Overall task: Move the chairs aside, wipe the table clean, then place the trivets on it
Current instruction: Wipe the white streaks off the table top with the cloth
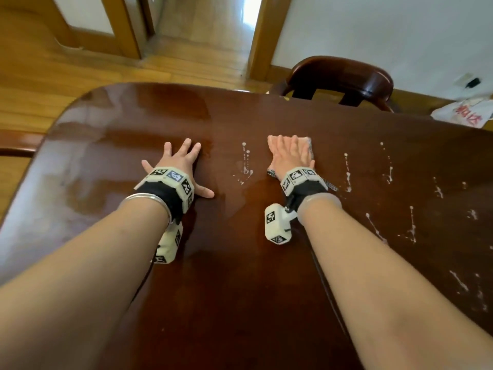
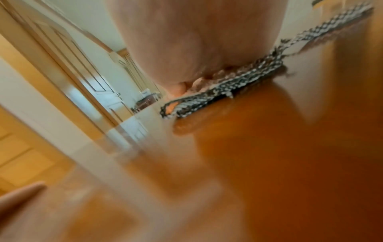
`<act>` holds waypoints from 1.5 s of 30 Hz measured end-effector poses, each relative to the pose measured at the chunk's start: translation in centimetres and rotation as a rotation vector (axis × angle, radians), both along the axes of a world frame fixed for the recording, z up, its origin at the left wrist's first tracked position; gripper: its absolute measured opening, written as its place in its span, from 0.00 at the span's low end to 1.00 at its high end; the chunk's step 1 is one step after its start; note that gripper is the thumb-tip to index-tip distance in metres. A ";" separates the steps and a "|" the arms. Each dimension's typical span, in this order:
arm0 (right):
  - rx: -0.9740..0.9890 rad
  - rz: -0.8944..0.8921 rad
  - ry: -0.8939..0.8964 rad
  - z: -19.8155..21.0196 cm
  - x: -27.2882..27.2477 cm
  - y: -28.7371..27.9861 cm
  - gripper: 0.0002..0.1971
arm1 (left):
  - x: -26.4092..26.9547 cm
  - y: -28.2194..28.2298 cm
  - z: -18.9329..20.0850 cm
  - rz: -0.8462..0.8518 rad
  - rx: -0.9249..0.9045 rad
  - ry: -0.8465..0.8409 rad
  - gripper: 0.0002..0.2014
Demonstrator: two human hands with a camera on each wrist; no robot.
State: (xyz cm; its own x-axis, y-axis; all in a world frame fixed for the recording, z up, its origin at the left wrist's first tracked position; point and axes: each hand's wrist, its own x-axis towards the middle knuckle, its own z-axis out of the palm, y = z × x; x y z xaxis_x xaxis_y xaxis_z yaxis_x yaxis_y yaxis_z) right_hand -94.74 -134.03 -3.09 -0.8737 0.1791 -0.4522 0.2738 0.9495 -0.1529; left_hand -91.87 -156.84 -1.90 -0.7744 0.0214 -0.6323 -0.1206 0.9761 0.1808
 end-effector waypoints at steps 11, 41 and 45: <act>0.033 0.447 0.005 -1.6 1.5 -1.0 0.27 | -0.3 -0.4 -0.3 -0.028 0.014 -0.007 0.64; 0.067 0.145 -0.056 -0.7 6.2 -3.5 0.29 | 4.1 -4.6 -0.1 -0.052 0.028 0.024 0.62; 0.011 0.279 -0.008 -0.7 3.5 -11.0 0.35 | 3.9 -4.5 -0.1 -0.052 0.029 0.017 0.61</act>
State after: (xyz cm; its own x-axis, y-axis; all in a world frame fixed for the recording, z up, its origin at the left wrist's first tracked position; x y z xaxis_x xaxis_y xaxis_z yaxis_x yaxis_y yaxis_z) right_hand -91.19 -145.01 -3.74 -0.8864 -0.0632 -0.4586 0.0026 0.9900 -0.1413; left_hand -87.95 -161.33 -2.03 -0.7823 0.0802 -0.6177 -0.0667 0.9752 0.2111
